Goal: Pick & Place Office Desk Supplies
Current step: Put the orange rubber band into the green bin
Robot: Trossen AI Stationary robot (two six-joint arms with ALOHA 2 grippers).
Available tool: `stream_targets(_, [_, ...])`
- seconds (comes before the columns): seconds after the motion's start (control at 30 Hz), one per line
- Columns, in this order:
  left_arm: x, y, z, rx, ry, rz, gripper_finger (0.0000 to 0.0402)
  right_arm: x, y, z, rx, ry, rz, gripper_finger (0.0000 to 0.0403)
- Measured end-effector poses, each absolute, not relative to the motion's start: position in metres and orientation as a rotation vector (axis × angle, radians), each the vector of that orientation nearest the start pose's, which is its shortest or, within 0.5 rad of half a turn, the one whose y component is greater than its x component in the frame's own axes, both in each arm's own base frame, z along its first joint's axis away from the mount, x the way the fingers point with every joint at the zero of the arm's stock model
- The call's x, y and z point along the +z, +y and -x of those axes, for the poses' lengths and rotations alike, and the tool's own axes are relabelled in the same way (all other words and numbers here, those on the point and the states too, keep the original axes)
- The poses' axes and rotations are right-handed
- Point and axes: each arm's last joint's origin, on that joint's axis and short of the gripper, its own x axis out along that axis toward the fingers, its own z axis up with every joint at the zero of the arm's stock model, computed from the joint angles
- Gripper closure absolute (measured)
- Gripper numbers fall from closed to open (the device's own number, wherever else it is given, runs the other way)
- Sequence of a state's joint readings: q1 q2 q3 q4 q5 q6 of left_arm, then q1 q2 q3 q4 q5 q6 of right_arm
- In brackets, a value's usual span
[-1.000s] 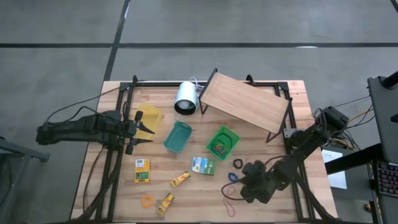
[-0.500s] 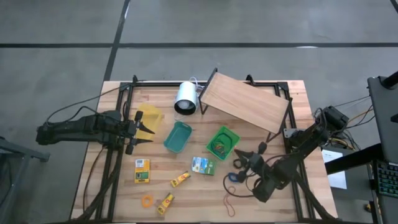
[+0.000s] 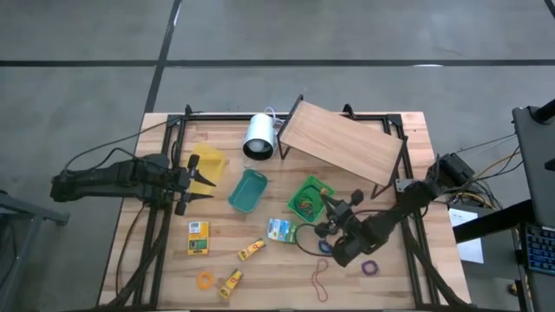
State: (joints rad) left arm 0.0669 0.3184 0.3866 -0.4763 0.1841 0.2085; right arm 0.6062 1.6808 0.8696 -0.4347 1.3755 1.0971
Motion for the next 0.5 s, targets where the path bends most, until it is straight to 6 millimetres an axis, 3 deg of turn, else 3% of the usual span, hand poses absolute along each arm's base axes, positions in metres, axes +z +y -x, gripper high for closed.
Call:
stream_targets(0.17, [0.225,0.001,-0.098,-0.157,0.392,-0.154,0.0238,0.149,0.131,-0.259,-0.876,0.350,0.005,0.0394])
stream_targets(0.5, [0.225,0.001,-0.098,-0.157,0.391,-0.155,0.0238,0.146,0.115,-0.274,-0.814,0.539,-0.135,0.0394])
